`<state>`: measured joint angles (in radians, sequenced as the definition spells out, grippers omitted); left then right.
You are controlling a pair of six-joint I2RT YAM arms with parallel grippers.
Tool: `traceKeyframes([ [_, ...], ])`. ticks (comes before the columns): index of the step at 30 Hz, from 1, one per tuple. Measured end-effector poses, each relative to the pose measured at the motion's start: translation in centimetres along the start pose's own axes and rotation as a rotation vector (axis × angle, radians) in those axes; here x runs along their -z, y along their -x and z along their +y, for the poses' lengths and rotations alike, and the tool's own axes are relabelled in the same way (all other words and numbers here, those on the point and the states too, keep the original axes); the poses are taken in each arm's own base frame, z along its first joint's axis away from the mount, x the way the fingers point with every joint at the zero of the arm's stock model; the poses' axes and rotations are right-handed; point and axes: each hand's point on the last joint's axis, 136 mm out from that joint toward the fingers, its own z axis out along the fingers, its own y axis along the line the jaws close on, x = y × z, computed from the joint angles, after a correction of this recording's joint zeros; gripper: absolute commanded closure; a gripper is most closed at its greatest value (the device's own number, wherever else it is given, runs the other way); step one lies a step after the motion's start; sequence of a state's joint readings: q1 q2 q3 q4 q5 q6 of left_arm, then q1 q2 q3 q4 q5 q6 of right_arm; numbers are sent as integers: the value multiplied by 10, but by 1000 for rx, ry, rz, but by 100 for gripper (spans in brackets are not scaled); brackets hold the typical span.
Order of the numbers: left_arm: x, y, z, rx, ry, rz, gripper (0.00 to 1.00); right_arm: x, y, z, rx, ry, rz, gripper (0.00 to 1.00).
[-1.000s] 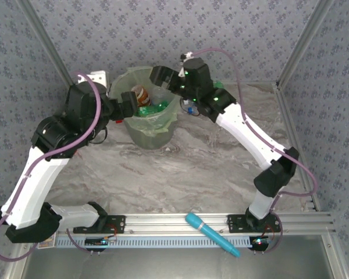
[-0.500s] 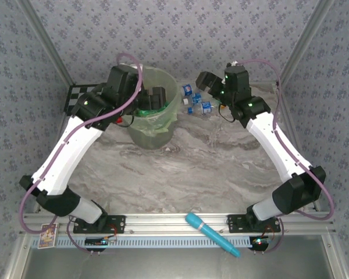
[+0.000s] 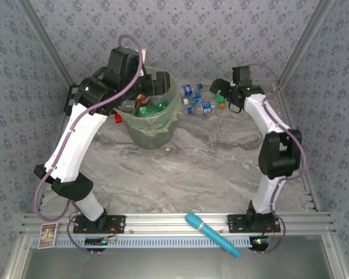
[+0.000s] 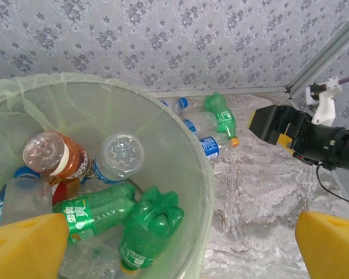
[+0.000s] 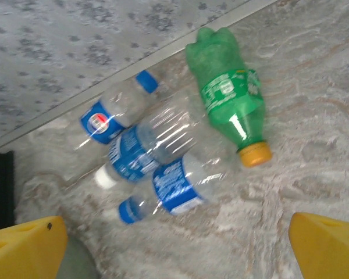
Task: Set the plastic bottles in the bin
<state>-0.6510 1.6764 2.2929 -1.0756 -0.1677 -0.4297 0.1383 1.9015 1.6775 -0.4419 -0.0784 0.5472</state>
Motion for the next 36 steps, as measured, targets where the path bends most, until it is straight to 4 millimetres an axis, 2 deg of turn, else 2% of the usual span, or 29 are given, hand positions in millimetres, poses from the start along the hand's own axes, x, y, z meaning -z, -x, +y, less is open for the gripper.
traceKeyframes([
  [6,-11,10,5,0,10,0,0,-38,13,-27,2,-19,36,30],
  [12,-25,11,9,1,21,22,0,-67,1,-55,-30,-9,113,39],
  [16,-28,10,12,6,21,36,0,-87,-6,-63,-45,11,156,43],
  [18,-28,10,14,9,24,38,0,-96,-10,-64,-47,19,175,48],
  [27,-29,10,18,13,33,44,0,-124,-21,-73,-55,17,220,49],
  [36,-28,9,19,13,35,47,0,-142,-30,-80,-57,11,246,46],
])
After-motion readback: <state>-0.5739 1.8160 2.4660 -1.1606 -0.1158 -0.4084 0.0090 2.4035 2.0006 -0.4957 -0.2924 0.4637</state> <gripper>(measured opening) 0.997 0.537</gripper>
